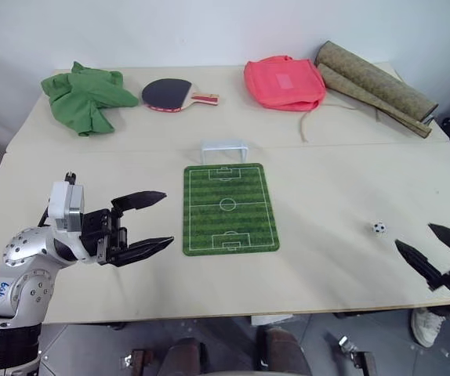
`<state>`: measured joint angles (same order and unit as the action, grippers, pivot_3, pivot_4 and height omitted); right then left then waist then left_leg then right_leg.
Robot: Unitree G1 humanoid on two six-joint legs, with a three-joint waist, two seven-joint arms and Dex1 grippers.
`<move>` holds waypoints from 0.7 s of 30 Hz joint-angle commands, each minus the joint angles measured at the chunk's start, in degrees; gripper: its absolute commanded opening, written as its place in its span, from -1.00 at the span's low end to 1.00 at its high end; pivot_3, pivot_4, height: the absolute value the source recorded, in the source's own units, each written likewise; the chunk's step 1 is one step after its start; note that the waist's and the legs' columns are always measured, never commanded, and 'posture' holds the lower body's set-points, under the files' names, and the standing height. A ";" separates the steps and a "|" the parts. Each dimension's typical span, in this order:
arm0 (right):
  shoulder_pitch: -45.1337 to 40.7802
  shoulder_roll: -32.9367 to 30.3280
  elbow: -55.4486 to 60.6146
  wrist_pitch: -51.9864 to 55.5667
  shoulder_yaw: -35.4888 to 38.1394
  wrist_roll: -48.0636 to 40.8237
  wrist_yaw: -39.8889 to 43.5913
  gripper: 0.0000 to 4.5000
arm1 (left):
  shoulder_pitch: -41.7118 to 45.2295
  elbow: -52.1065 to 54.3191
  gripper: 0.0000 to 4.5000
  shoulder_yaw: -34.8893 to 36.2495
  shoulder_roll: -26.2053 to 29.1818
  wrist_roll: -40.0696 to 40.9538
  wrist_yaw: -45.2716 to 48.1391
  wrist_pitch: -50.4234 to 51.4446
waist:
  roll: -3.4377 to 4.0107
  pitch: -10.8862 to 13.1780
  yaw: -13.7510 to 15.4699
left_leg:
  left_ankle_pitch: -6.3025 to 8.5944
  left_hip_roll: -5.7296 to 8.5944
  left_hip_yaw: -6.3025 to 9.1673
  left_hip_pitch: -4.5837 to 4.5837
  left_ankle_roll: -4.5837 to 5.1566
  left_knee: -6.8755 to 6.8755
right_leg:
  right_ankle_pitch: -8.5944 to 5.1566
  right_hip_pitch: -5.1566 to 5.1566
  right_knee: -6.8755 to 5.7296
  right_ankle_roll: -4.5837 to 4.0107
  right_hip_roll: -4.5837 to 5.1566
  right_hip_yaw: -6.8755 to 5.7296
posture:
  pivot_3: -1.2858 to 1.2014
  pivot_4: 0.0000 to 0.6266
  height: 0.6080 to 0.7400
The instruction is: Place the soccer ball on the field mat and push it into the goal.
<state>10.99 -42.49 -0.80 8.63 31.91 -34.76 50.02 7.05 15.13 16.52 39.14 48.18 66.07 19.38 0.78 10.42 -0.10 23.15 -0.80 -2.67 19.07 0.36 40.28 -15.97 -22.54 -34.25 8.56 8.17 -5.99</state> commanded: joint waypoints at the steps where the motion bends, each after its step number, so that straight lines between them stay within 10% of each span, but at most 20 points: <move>1: -4.89 -2.49 -3.32 4.28 -2.80 1.97 -0.73 0.99 | -0.20 1.64 1.00 0.19 -0.03 0.23 -0.06 0.19 | 0.00 0.00 0.09 | 0.00 0.00 0.00 0.01 0.00 0.00 | 0.00 0.00 0.01 0.00 0.00 0.00 | 0.03 -0.52 1.00; 10: -13.27 -3.22 -14.63 3.63 -7.36 7.02 2.25 0.99 | -1.48 2.92 1.00 0.41 0.30 0.17 -0.24 0.64 | 0.00 0.00 0.91 | 0.00 0.03 0.07 0.14 0.00 -0.01 | 0.01 -0.02 0.14 0.02 0.00 -0.12 | 0.03 -0.52 1.00; 21: -14.31 -0.35 -16.79 -1.48 -7.86 8.60 3.99 -0.51 | -0.53 2.37 1.00 0.98 0.83 0.20 -0.81 0.78 | 0.00 0.00 0.73 | 0.00 0.02 0.06 0.13 0.00 0.00 | 0.01 -0.01 0.13 0.03 0.00 -0.12 | 0.03 -0.52 1.00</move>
<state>-2.88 -42.64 -18.14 8.73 22.83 -25.75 53.77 6.16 16.07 16.30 39.16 48.03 65.15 20.11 0.78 10.42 0.63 23.15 -0.78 -2.62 19.20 0.36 40.28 -15.96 -22.55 -34.11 8.59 8.17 -6.10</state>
